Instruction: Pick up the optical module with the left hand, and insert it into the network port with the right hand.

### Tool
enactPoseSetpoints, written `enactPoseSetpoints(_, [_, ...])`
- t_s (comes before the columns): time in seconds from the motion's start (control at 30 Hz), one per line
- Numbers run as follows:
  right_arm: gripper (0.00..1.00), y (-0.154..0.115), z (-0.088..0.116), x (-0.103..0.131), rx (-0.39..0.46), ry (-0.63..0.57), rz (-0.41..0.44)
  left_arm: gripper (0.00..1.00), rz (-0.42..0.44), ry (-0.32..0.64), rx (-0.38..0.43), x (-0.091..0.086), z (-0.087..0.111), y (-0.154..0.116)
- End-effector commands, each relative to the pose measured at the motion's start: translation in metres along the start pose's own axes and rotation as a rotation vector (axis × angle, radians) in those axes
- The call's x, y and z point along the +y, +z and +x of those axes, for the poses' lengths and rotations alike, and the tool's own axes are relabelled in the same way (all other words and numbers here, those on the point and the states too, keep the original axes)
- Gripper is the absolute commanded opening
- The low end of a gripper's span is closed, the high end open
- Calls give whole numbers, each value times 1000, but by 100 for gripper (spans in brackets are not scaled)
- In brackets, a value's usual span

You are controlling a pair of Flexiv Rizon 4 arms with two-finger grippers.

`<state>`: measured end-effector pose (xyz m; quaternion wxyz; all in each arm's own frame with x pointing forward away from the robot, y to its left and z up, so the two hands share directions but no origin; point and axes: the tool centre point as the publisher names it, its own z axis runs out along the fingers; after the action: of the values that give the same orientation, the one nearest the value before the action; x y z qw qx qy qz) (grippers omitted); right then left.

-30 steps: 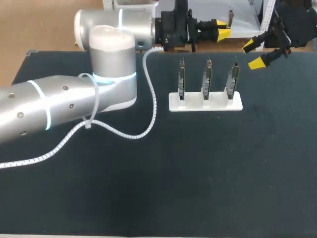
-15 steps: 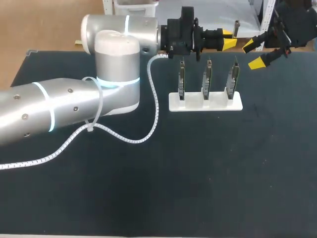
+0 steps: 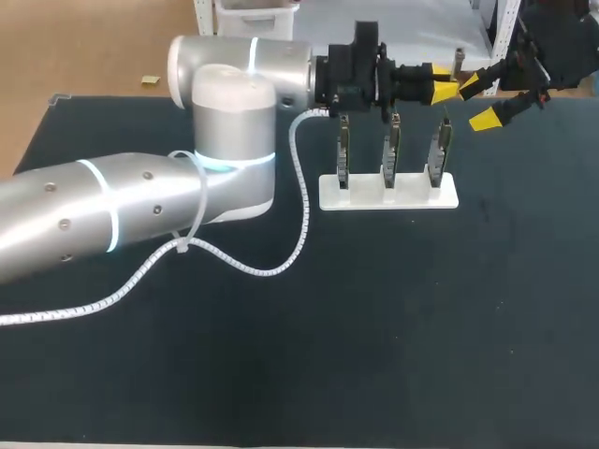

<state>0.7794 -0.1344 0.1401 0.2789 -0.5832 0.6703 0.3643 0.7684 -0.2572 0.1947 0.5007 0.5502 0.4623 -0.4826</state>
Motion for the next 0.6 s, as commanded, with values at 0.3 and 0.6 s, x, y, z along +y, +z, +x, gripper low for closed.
enactPoseSetpoints(0.3, [100, 0, 0, 2, 0, -1, 5, 0, -27, -13, 10, 3, 9, 5])
enactPoseSetpoints(0.6, [100, 0, 0, 2, 0, -1, 5, 0, -46, -55, 22, 5, 22, 4])
